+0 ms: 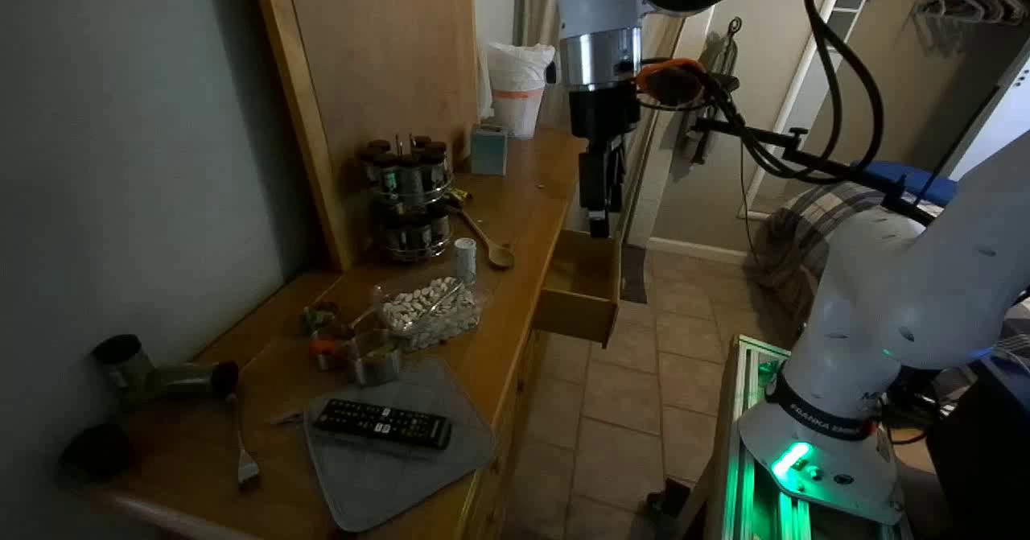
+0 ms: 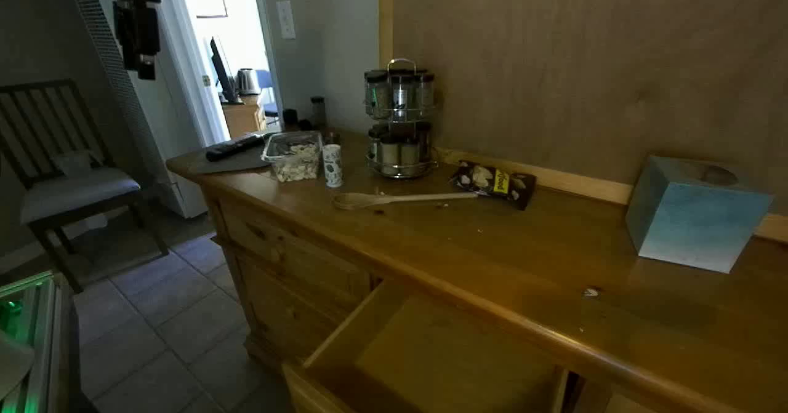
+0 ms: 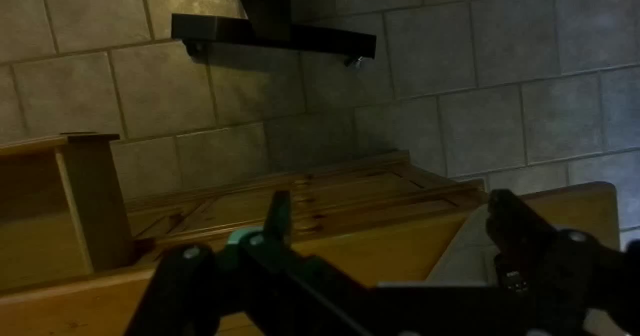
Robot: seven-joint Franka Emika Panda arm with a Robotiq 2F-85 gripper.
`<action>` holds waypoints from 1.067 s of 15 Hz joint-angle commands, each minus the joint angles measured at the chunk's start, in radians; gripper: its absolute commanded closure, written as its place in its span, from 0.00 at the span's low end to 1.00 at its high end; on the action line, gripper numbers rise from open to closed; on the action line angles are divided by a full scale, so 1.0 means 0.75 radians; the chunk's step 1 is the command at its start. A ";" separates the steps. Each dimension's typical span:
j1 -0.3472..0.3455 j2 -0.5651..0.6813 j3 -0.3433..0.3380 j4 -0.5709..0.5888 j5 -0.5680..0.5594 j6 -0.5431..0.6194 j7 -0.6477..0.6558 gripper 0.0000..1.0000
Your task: Put the white container in the open drawer.
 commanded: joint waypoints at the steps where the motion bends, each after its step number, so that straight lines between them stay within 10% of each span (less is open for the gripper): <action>1: -0.006 0.001 0.005 0.003 0.001 -0.003 -0.002 0.00; 11: -0.006 0.000 0.005 0.003 0.001 -0.003 -0.002 0.00; 16: -0.081 0.082 0.004 0.004 -0.023 0.273 0.144 0.00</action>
